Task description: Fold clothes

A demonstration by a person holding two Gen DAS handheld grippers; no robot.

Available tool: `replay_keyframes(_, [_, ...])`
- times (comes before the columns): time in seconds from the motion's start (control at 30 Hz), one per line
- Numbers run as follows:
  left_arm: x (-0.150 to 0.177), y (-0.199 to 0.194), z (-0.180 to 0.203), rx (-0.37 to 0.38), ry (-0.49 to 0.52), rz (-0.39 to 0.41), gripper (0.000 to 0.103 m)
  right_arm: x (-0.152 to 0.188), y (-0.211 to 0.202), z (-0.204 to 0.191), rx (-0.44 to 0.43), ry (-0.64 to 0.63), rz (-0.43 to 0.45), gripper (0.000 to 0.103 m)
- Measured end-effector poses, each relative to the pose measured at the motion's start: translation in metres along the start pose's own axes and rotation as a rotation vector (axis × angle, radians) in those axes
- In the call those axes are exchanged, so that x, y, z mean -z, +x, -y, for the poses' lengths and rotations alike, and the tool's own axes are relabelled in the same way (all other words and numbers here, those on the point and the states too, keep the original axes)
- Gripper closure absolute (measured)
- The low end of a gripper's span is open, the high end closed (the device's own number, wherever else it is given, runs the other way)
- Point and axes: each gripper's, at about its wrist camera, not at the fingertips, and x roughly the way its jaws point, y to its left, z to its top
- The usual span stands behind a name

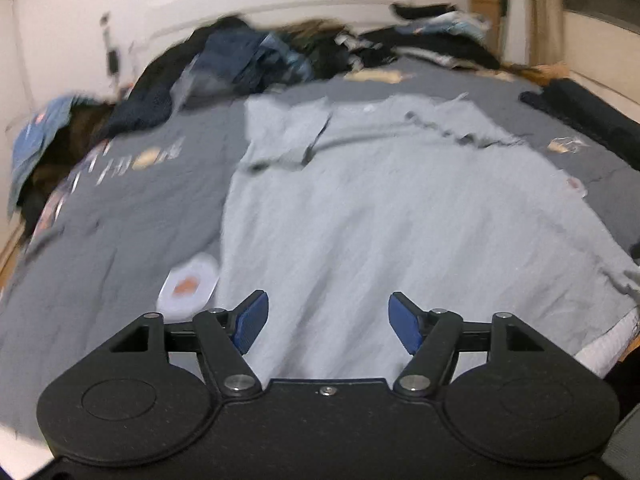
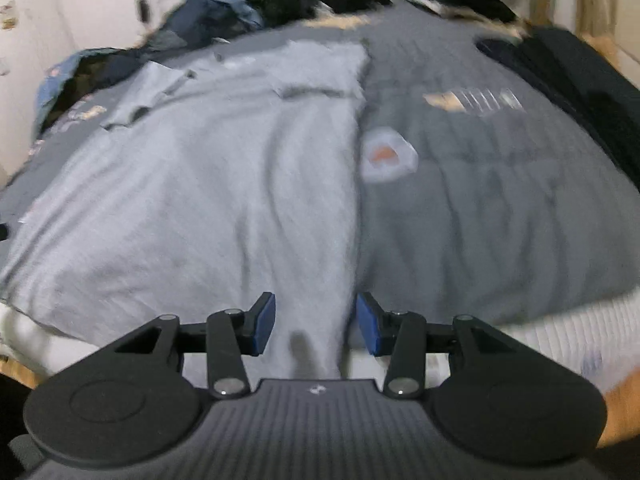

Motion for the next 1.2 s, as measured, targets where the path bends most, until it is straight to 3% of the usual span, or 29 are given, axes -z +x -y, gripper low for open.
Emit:
replay_keyframes(0.17, [0.013, -0.002, -0.036, -0.063, -0.128, -0.056, 0.037, 0.022, 0.003, 0.012, 0.014, 0.069, -0.027, 0.059])
replay_keyframes(0.27, [0.024, 0.009, -0.056, -0.124, -0.185, -0.164, 0.038, 0.026, 0.006, 0.011, -0.008, 0.103, -0.041, 0.059])
replay_keyframes(0.37, [0.033, 0.012, -0.070, -0.120, -0.234, -0.232, 0.046, 0.026, 0.007, 0.005, -0.033, 0.099, -0.042, 0.059])
replay_keyframes(0.47, [0.043, 0.006, -0.076, -0.094, -0.245, -0.251, 0.055, 0.027, 0.012, -0.002, -0.030, 0.084, -0.061, 0.059])
replay_keyframes(0.73, [0.051, 0.017, -0.072, -0.050, -0.214, -0.320, 0.056, 0.027, 0.025, -0.009, 0.013, 0.081, -0.117, 0.059])
replay_keyframes(0.8, [0.053, 0.023, -0.068, -0.040, -0.197, -0.339, 0.071, 0.028, 0.026, -0.010, 0.010, 0.071, -0.119, 0.061])
replay_keyframes(0.83, [0.053, 0.025, -0.067, -0.026, -0.194, -0.344, 0.086, 0.028, 0.025, -0.011, 0.002, 0.067, -0.119, 0.064])
replay_keyframes(0.87, [0.053, 0.026, -0.066, -0.014, -0.194, -0.344, 0.090, 0.029, 0.024, -0.011, -0.006, 0.062, -0.119, 0.075])
replay_keyframes(0.9, [0.052, 0.026, -0.065, -0.010, -0.192, -0.341, 0.091, 0.028, 0.024, -0.010, -0.026, 0.070, -0.128, 0.093])
replay_keyframes(1.0, [0.050, 0.024, -0.068, -0.004, -0.218, -0.325, 0.101, 0.026, 0.017, 0.000, -0.100, 0.156, -0.135, 0.097])
replay_keyframes(1.2, [0.031, -0.014, -0.079, 0.055, -0.259, -0.193, 0.101, 0.007, -0.037, 0.026, -0.253, 0.301, -0.037, 0.098])
